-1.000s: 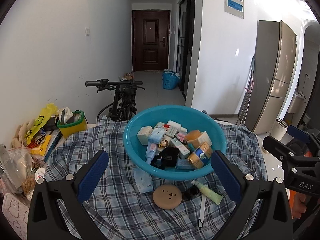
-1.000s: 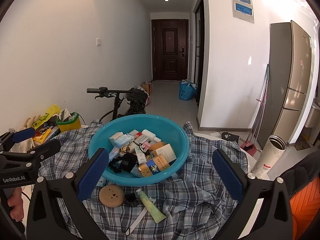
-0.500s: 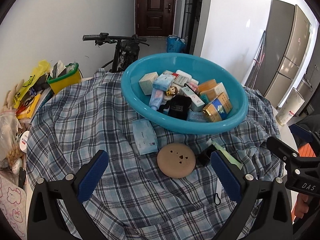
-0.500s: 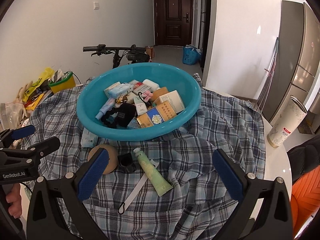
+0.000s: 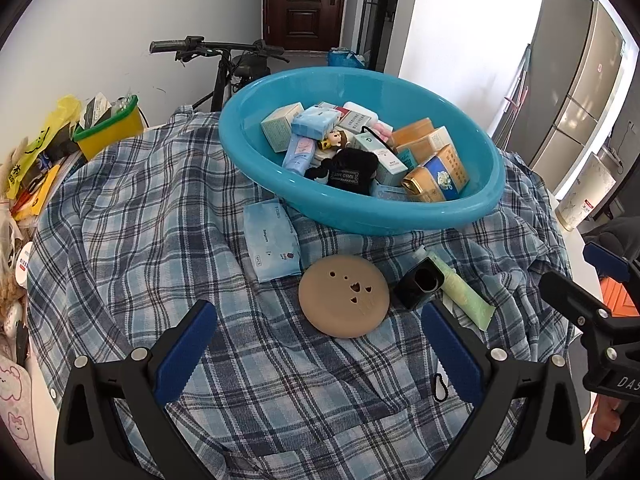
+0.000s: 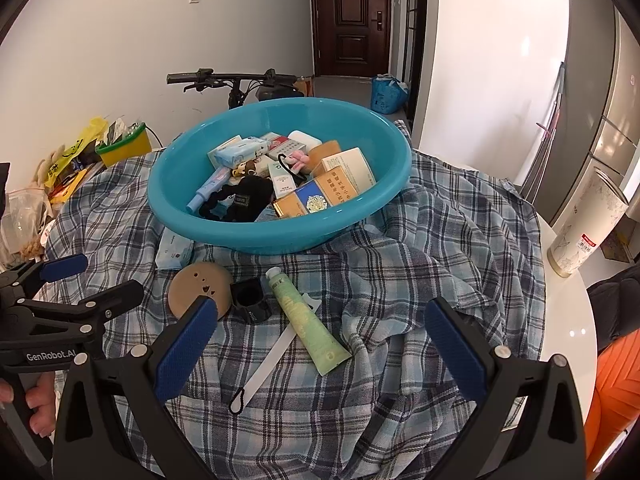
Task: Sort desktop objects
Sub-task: 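Move the left gripper toward the tan wooden disc on the shirt, then close the left gripper on the tan wooden disc and lift it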
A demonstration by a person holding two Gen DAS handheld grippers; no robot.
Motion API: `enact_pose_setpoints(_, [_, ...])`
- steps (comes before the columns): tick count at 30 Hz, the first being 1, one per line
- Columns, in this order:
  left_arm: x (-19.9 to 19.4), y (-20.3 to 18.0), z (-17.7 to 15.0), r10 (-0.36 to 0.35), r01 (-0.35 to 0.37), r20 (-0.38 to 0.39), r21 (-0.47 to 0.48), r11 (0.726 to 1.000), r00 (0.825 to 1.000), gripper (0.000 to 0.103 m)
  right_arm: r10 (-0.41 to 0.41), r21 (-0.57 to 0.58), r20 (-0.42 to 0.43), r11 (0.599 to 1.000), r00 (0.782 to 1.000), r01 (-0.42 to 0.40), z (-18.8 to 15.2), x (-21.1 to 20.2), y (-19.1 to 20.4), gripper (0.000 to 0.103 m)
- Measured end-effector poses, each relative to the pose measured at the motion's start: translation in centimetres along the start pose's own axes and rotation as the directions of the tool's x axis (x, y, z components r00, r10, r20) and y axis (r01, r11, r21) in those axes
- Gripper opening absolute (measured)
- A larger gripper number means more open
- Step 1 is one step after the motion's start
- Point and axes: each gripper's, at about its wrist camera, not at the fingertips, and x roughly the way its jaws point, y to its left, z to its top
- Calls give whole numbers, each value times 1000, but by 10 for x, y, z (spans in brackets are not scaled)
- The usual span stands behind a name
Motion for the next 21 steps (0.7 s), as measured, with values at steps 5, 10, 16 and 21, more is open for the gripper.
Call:
enact_pose_setpoints(5, [31, -1, -2, -10, 10, -64, -2, 1000, 998, 84, -4, 2, -18, 1000, 1000, 4, -2, 10, -5, 101])
enact_pose_setpoints(10, [52, -3, -4, -12, 13, -107, 13, 1000, 994, 77, -5, 9, -38, 1000, 999, 5, -7, 19, -9, 98])
enact_pose_setpoints(16, [72, -16, -9, 16, -6, -129, 83, 997, 992, 89, -11, 30, -53, 999, 999, 13, -11, 27, -16, 98])
enact_pose_setpoints(21, [89, -20, -7, 49, -34, -154, 100, 994, 987, 89, -18, 33, -58, 999, 998, 20, -13, 30, -19, 98])
